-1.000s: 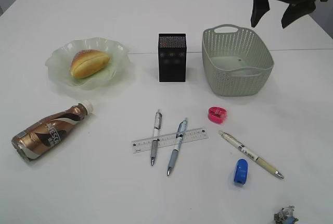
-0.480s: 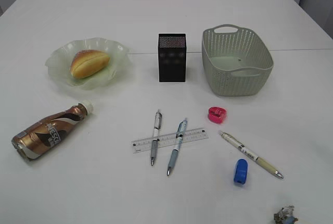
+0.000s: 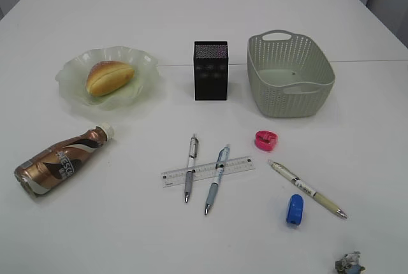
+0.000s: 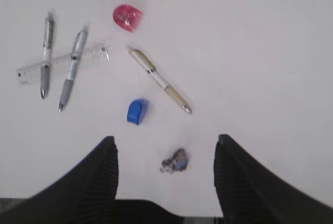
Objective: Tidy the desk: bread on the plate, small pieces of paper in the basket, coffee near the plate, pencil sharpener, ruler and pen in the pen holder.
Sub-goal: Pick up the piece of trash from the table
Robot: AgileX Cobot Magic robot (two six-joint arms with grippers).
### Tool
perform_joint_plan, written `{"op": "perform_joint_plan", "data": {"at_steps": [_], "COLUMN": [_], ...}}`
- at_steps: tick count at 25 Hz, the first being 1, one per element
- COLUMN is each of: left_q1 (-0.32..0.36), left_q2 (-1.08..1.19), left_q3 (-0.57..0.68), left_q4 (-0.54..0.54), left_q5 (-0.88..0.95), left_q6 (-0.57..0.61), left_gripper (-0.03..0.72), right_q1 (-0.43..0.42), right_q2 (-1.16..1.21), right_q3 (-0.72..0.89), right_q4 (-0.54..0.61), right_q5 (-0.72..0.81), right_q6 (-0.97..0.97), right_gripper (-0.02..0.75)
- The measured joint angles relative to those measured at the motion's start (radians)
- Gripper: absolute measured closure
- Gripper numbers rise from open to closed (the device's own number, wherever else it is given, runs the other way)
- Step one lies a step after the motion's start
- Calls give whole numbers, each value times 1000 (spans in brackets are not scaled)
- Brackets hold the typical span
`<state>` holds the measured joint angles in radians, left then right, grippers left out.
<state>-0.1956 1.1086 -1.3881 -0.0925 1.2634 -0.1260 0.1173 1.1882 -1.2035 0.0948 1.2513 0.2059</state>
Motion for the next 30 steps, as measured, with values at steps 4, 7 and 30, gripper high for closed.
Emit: {"op": "perform_joint_plan", "data": {"at_steps": [4, 7, 30], "left_q1": [0, 0, 0], "left_q2": [0, 0, 0], "left_q3": [0, 0, 0], "left_q4": [-2, -2, -10], "left_q5": [0, 0, 0], "left_q6": [0, 0, 0], "left_gripper": [129, 129, 129], "right_q1": [0, 0, 206], "right_q2": [-111, -164, 178], "right_q3": [182, 283, 452], "right_q4": [0, 0, 0], "right_q5": [0, 0, -278], "right_q6": [26, 40, 167], "right_gripper": [279, 279, 281]}}
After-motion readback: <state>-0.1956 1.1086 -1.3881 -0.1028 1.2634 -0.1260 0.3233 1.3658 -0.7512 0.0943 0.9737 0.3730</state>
